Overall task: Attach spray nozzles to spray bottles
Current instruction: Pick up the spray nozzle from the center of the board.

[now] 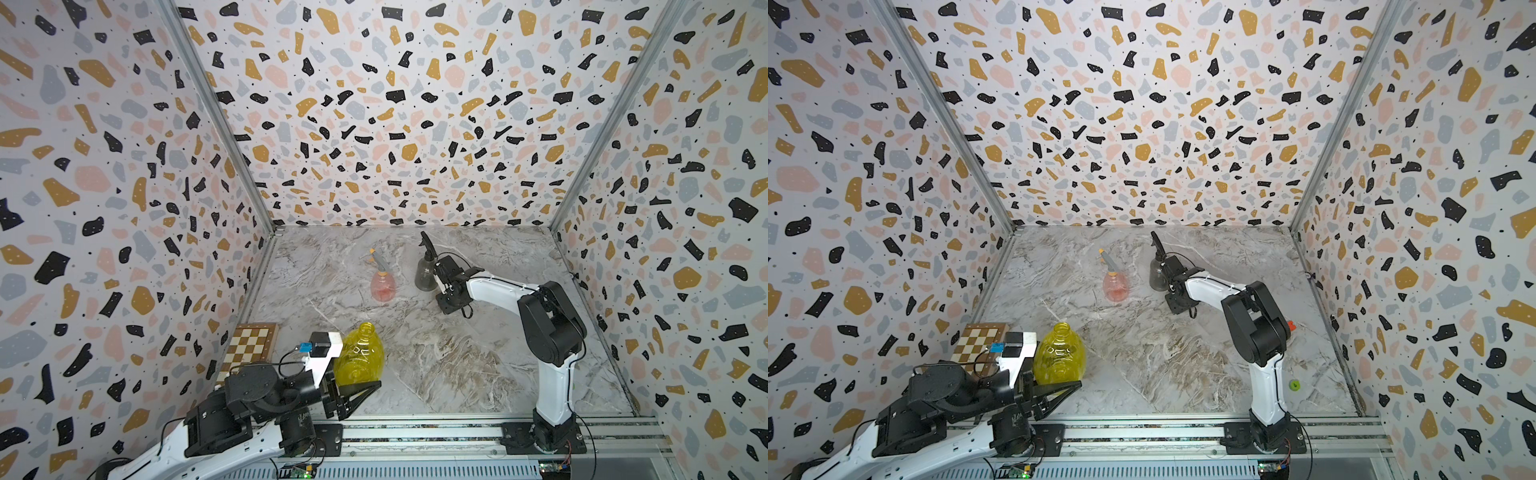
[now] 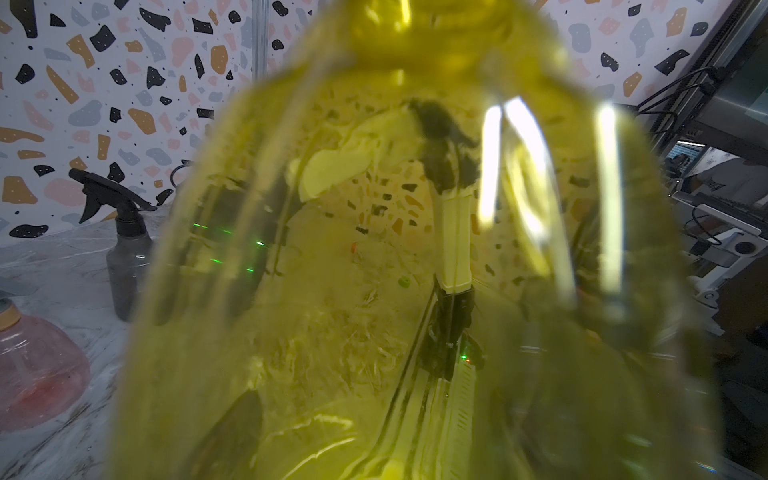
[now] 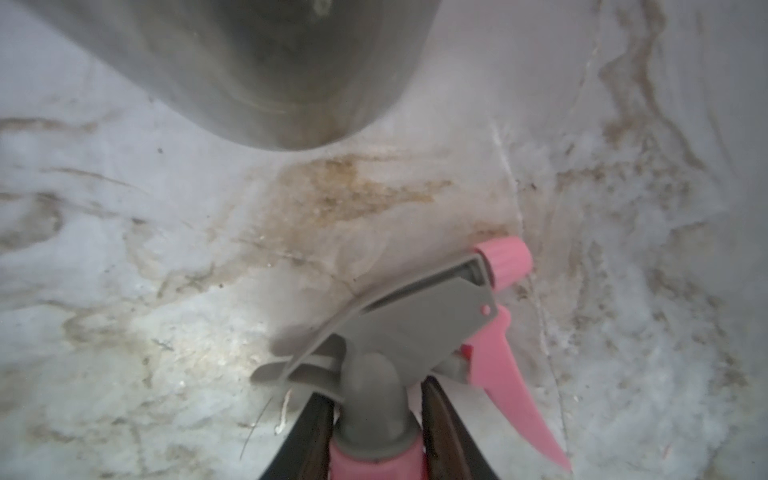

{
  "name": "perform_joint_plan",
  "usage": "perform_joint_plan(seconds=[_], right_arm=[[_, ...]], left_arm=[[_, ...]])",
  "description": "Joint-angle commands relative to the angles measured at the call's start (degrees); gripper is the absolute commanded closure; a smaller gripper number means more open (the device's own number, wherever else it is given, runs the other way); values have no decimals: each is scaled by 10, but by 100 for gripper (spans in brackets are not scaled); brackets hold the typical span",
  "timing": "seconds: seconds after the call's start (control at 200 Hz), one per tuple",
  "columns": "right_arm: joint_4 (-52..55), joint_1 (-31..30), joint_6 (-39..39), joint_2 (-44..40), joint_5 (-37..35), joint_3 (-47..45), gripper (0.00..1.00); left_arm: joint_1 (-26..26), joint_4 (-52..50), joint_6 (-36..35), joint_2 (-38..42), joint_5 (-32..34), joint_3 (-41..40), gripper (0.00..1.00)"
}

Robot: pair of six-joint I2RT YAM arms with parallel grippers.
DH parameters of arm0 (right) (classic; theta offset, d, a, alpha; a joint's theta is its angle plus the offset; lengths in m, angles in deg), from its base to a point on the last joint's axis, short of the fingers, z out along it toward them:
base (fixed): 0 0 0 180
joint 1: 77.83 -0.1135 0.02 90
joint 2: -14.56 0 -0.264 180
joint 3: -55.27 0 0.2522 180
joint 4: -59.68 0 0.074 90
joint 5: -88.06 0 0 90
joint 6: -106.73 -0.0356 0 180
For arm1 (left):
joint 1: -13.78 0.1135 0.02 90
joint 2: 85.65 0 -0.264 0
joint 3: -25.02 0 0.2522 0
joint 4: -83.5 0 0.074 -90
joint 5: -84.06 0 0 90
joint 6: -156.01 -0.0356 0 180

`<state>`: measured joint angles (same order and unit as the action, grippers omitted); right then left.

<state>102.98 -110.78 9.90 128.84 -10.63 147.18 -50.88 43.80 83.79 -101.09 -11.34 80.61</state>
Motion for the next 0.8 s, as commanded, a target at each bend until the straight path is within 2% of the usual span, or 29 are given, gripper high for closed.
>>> perform_joint_plan(seconds=[0.0,0.15,0.29,0.546,0.796], right_arm=[[8,4,-4,-7,24,-15,71],[-24,5,-24,-63,35,-58,77],[-54,5,-51,-155,44,-117,78],[-102,2,-99,-383,85,-227,81],[-178,-24,-124,-615,175,-255,83]], left_arm=[[0,21,1,-5,5,1,100],[-1,22,3,-12,6,2,100],[0,24,3,-21,7,5,100],[0,49,5,-50,4,7,100],[-1,131,2,-105,1,-22,100]])
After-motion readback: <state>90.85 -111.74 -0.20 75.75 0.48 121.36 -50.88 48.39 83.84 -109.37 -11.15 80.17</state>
